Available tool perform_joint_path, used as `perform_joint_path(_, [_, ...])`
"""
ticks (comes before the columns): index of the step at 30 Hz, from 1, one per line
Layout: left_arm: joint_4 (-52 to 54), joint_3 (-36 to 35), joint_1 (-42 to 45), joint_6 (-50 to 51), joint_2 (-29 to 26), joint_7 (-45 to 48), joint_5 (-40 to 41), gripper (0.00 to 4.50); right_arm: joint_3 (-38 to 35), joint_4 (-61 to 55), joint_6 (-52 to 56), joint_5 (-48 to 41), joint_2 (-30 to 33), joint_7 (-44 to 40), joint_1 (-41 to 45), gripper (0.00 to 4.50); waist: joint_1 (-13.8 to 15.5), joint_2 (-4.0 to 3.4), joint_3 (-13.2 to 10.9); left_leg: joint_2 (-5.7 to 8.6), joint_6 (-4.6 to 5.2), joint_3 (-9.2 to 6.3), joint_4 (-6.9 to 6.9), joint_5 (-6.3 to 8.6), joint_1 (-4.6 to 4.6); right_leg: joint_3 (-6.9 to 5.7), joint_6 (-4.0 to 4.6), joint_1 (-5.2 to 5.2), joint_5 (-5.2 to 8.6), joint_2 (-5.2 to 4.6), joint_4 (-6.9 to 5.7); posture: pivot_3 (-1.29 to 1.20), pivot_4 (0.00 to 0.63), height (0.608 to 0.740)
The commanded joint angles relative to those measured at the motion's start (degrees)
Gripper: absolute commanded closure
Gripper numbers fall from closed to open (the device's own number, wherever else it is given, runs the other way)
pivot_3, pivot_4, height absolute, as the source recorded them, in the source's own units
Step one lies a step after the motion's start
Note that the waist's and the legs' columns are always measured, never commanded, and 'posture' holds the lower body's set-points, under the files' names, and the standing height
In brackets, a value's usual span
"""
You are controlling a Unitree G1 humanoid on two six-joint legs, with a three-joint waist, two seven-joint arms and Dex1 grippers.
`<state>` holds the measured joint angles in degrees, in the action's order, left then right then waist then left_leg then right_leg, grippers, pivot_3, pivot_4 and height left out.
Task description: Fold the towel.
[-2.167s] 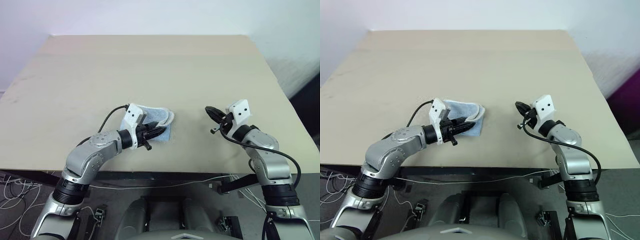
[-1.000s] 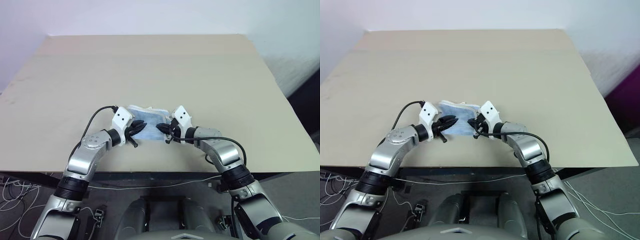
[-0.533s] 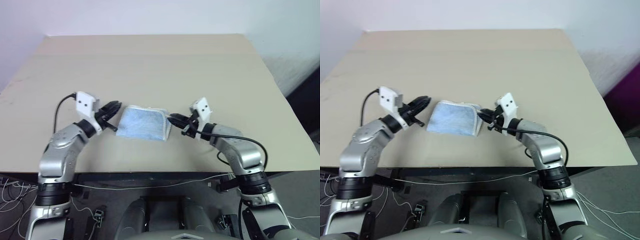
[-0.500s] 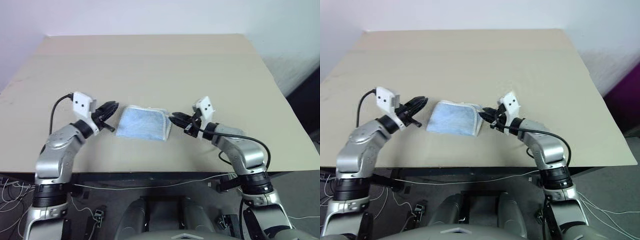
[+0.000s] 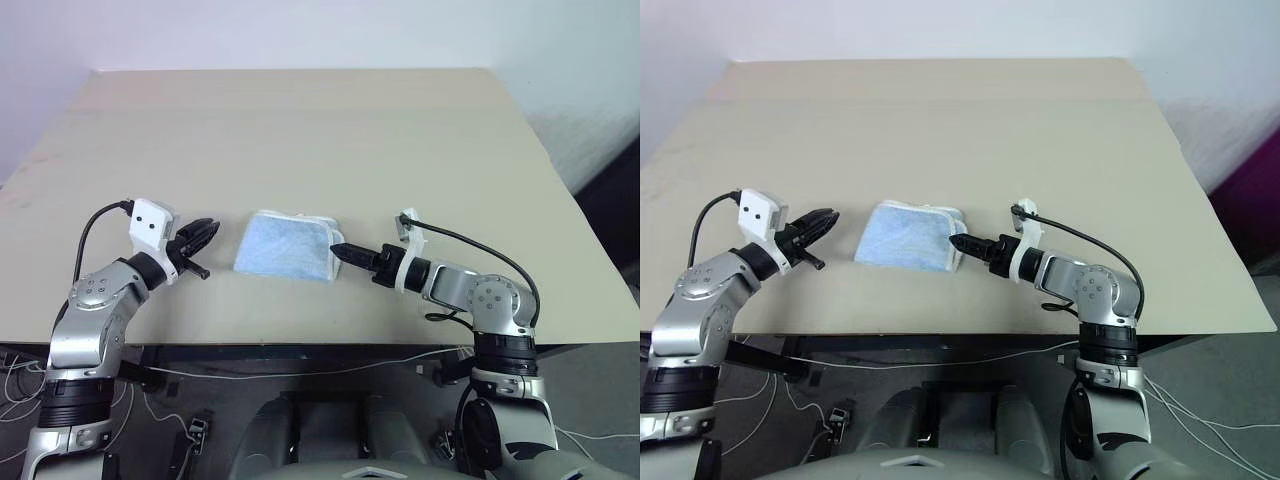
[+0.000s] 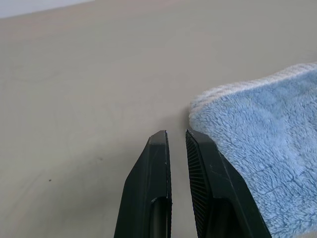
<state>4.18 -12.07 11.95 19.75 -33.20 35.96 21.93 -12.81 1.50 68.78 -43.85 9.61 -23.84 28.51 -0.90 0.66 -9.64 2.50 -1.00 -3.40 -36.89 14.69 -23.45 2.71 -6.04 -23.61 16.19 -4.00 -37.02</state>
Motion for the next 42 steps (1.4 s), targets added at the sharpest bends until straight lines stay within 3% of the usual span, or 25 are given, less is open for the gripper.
perform_joint_path(1, [2.4,-1.2,0.1,-1.0,0.7,-0.7,0.5,3.90,2.1,1.1,1.4,-0.4,-1.6,0.3,1.1,0.05,0.0,0.00,0.0,0.00,0.00,0.00,0.00,0.00,0.00,0.00,0.00,0.00,0.00,0.00,0.00,0.00,0.150,0.740])
perform_joint_path(16, [4.0,-0.5,-1.0,-0.7,2.1,-1.4,0.1,3.90,3.9,12.8,-1.0,2.4,-8.6,1.8,9.6,0.05,-1.7,0.00,0.0,-0.13,0.00,0.04,0.08,0.00,0.00,0.02,0.00,-0.14,0.00,0.20,-0.09,0.00,0.150,0.740])
perform_joint_path(19, [4.7,-0.8,-1.8,-0.6,2.1,-1.6,0.3,3.90,3.0,13.5,-1.1,2.1,-8.8,2.0,9.7,0.58,-1.7,-0.01,0.0,-0.13,0.00,0.04,0.08,0.00,0.00,0.03,0.00,-0.14,0.00,0.20,-0.10,0.00,0.150,0.740])
perform_joint_path(30, [4.9,0.1,-1.5,-0.3,2.6,-1.7,0.2,3.90,0.5,11.2,-0.4,0.1,-9.0,2.2,8.1,4.38,-1.6,0.01,0.0,-0.12,0.00,0.06,0.08,0.00,-0.02,0.04,0.00,-0.14,0.00,0.18,-0.10,0.00,0.150,0.740])
perform_joint_path(38, [4.5,1.2,-0.8,-0.2,2.8,-1.2,0.1,3.90,-8.5,7.3,-3.1,-4.8,-8.5,6.5,7.7,4.45,-1.1,-0.01,0.0,-0.07,0.00,0.06,0.07,0.00,-0.03,0.03,0.00,-0.14,0.00,0.13,-0.10,0.00,0.150,0.740])
perform_joint_path(42, [4.2,2.2,0.0,-0.1,3.1,-1.0,0.1,3.90,-18.1,3.1,-3.4,-9.2,-4.7,12.8,7.4,4.45,-0.5,-0.02,0.0,-0.03,0.00,0.06,0.06,0.00,-0.06,0.02,0.00,-0.14,0.00,0.09,-0.09,0.00,0.150,0.740])
